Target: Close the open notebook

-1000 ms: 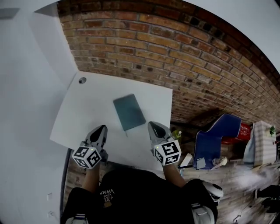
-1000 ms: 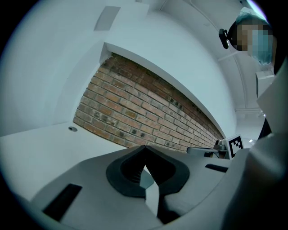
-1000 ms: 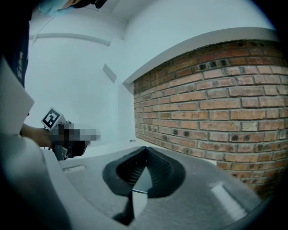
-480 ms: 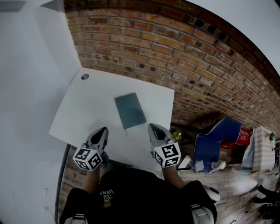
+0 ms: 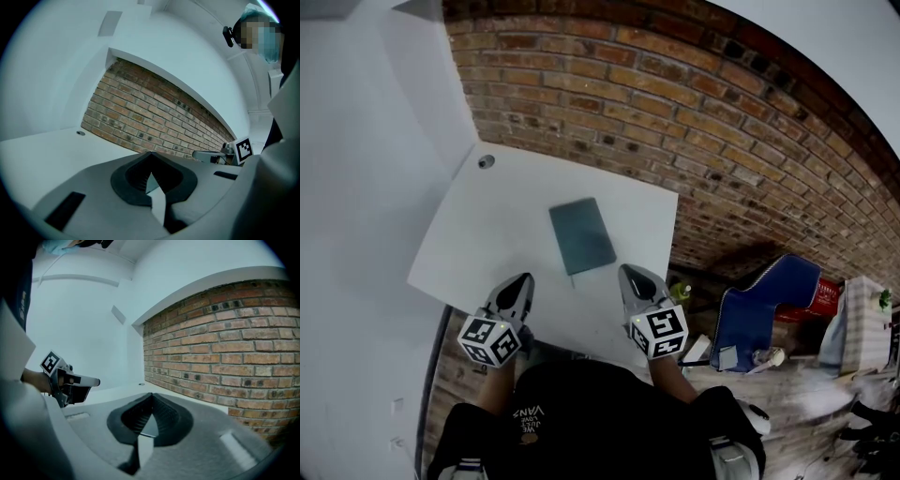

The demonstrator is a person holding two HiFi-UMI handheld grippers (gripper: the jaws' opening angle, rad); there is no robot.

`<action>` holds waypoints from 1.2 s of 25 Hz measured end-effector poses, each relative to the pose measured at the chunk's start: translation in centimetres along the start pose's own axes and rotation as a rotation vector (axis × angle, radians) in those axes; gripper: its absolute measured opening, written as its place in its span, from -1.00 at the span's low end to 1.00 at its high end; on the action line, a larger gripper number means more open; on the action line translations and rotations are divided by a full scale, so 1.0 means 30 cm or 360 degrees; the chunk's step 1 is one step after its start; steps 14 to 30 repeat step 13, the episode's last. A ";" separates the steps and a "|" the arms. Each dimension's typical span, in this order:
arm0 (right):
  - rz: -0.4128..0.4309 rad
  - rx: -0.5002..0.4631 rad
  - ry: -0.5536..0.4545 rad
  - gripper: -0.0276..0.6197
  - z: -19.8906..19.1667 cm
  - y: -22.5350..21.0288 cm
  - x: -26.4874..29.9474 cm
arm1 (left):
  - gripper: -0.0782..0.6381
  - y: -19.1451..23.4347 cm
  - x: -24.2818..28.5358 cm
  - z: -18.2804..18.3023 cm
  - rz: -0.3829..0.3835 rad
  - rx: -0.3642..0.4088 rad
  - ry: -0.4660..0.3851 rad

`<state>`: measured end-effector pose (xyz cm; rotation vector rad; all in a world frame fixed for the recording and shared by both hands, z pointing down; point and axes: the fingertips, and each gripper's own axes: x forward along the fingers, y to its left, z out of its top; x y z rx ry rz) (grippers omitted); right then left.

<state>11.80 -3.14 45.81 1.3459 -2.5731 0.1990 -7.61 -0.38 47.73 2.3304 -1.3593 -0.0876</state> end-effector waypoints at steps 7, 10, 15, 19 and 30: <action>0.0007 0.0001 0.0009 -0.92 -0.004 -0.002 0.020 | -0.75 0.010 0.005 0.004 0.0011 -0.0001 -0.0004; 0.0007 0.0003 0.0012 -0.92 -0.003 -0.009 0.024 | -0.75 0.009 0.010 0.006 0.0013 -0.0002 -0.0004; 0.0003 0.0005 0.0014 -0.92 -0.001 -0.017 0.027 | -0.75 0.008 0.017 0.007 0.0012 -0.0005 -0.0002; 0.0003 0.0005 0.0014 -0.92 -0.001 -0.017 0.027 | -0.75 0.008 0.017 0.007 0.0012 -0.0005 -0.0002; 0.0003 0.0005 0.0014 -0.92 -0.001 -0.017 0.027 | -0.75 0.008 0.017 0.007 0.0012 -0.0005 -0.0002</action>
